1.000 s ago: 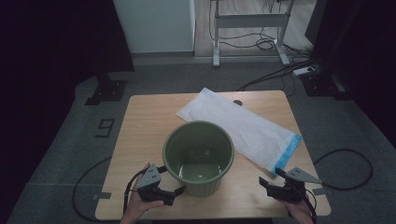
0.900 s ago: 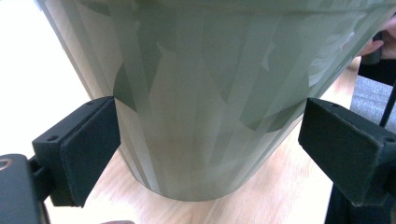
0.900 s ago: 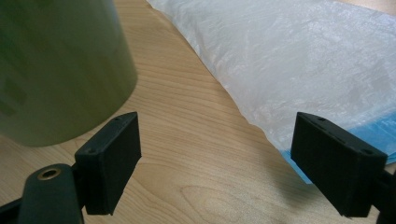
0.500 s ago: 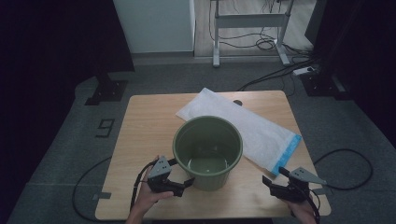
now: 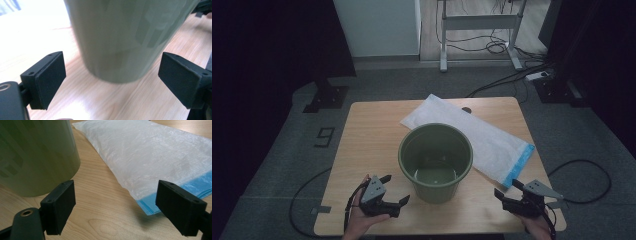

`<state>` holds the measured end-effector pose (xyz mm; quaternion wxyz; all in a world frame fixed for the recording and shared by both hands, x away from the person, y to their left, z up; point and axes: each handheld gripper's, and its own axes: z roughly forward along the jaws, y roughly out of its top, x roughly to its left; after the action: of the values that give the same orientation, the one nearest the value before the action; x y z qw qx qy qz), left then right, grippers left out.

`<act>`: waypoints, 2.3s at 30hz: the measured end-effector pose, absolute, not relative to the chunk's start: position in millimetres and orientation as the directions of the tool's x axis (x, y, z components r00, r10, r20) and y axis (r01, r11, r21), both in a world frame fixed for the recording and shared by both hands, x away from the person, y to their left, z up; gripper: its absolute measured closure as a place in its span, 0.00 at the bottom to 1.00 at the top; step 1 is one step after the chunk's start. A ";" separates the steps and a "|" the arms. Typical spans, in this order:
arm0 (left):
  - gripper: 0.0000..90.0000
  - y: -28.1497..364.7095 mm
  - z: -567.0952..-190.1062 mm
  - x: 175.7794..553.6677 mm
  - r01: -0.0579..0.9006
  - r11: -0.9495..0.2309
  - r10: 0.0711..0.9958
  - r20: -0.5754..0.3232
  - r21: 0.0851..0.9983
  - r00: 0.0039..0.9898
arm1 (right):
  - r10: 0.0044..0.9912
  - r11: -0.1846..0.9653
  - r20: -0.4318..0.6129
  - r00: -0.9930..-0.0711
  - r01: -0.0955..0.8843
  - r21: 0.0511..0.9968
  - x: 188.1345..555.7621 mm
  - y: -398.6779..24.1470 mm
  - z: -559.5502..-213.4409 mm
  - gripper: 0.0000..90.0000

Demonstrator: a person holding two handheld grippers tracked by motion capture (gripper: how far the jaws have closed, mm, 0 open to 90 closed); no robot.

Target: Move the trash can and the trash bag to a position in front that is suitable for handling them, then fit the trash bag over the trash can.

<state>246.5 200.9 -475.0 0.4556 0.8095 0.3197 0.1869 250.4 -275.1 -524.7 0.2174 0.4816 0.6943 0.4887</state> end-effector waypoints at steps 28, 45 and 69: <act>0.08 255.3 -497.4 245.1 0.474 -0.303 0.789 -0.061 0.826 0.611 | 0.914 0.238 0.033 -0.405 0.597 0.766 337.7 -224.4 -538.9 0.32; 0.12 257.3 -498.3 243.2 0.485 -0.273 0.797 -0.087 0.831 0.597 | 0.943 0.243 -0.030 -0.331 0.623 0.743 303.0 -265.5 -547.0 0.98; 0.12 248.6 -502.5 245.8 0.501 -0.301 0.801 -0.070 0.811 0.595 | 0.907 0.253 -0.019 -0.420 0.509 0.823 282.0 -245.2 -528.6 0.37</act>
<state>245.8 248.6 -502.5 0.4222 0.7869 0.4135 0.1775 282.0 -245.2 -528.6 0.2574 0.4730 0.7485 0.3870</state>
